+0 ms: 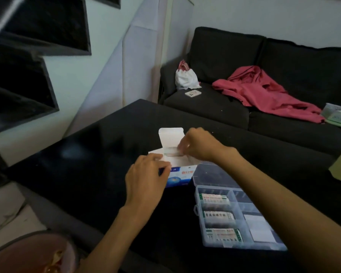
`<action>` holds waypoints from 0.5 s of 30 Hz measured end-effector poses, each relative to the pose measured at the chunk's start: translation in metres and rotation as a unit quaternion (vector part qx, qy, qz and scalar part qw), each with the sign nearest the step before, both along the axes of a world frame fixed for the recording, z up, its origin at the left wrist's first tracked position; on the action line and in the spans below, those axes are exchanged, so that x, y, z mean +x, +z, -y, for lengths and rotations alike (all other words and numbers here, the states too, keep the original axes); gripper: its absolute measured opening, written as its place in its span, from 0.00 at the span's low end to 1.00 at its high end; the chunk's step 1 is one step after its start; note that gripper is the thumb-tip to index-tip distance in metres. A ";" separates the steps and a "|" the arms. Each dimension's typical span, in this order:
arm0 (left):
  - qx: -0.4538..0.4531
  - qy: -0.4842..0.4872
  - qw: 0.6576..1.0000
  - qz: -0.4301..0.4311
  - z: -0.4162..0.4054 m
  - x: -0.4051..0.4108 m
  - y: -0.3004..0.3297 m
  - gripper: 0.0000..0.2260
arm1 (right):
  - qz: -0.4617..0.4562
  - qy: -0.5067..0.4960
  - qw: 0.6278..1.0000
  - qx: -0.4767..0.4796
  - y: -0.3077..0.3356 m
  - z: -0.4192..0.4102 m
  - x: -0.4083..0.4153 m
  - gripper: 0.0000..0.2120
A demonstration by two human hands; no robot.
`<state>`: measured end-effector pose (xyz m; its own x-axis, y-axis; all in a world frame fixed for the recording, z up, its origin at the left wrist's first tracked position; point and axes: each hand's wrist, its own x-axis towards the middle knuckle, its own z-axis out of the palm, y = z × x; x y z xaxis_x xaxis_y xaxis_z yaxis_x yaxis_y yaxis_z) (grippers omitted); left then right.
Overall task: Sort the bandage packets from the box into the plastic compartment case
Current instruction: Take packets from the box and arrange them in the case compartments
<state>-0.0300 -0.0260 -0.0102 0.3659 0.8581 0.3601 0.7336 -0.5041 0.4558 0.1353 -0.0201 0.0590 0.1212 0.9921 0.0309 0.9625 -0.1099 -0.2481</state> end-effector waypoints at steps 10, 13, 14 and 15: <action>-0.031 -0.012 0.999 0.003 0.004 -0.006 0.004 0.11 | 0.056 0.047 0.997 -0.024 -0.026 0.004 -0.003 0.15; -0.034 -0.013 0.999 0.004 0.005 -0.005 0.005 0.11 | 0.032 0.039 0.998 -0.027 -0.030 0.007 -0.001 0.15; -0.035 -0.014 0.999 0.003 0.005 -0.005 0.004 0.11 | 0.027 0.041 0.998 -0.036 -0.029 0.008 0.000 0.15; -0.035 -0.014 0.999 0.003 0.004 -0.005 0.004 0.11 | 0.019 0.047 0.998 -0.040 -0.029 0.007 0.001 0.15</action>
<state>-0.0350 -0.0302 -0.0065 0.3878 0.8707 0.3025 0.7168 -0.4912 0.4949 0.1361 -0.0274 0.0299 0.0277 0.9985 -0.0467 0.9779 -0.0368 -0.2057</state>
